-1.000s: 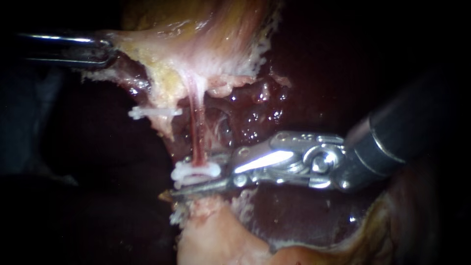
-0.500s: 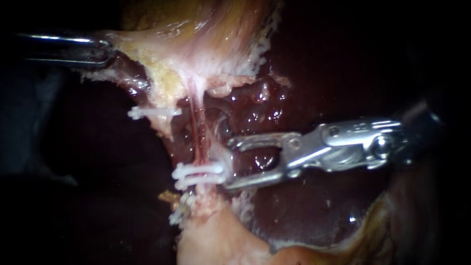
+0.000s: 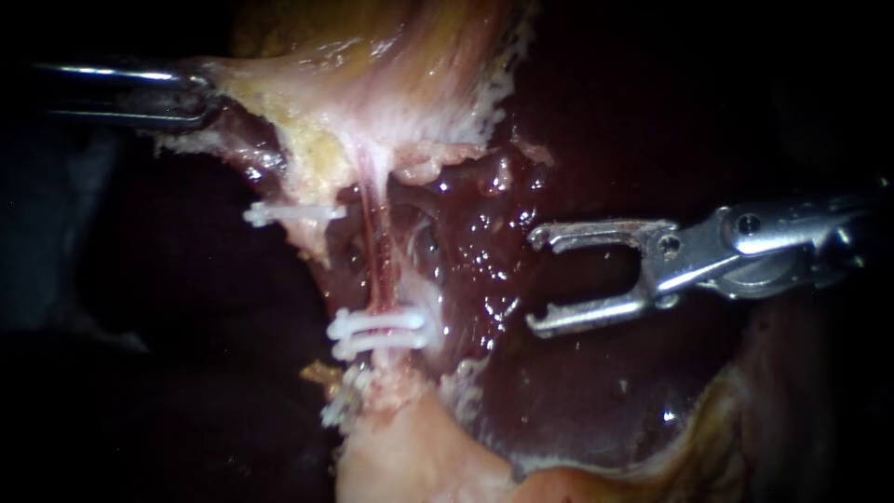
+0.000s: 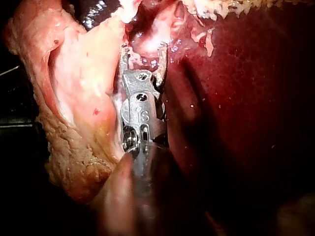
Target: Going back second clip right tube
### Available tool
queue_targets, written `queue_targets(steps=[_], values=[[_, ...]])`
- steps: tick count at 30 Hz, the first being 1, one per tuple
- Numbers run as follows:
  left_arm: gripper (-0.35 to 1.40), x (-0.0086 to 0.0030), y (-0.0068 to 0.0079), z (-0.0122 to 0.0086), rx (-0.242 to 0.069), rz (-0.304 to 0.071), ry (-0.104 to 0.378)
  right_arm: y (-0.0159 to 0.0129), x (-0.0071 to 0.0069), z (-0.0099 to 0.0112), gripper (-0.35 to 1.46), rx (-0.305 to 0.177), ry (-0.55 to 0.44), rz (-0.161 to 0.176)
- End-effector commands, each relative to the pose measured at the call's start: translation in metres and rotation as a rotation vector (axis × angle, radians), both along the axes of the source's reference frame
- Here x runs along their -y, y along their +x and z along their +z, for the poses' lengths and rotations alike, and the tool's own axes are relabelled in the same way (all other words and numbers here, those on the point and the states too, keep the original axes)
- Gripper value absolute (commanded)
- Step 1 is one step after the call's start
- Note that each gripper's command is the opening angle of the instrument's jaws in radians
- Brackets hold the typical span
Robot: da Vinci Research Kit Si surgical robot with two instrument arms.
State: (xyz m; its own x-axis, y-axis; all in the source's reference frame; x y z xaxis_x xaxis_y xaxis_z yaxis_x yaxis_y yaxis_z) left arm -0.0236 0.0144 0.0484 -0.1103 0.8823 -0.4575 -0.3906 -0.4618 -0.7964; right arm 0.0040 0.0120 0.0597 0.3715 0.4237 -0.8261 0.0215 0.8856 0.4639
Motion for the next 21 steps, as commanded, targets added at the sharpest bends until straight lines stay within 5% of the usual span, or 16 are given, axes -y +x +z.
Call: queue_targets(steps=[1,10,21], values=[[-0.35,0.0001,-0.0004,0.0004,-0.004,-0.004,-0.002,0.0,0.0,0.0,0.5,0.0,0.0,0.0],[-0.35,0.001,-0.0031,0.0036,-0.018,0.008,-0.017,0.0,0.0001,0.0,0.5,0.0,0.0,0.0],[-0.35,0.001,-0.0031,0.004,-0.016,0.011,-0.018,0.0001,0.0001,0.0,0.5,0.001,0.0,0.001]])
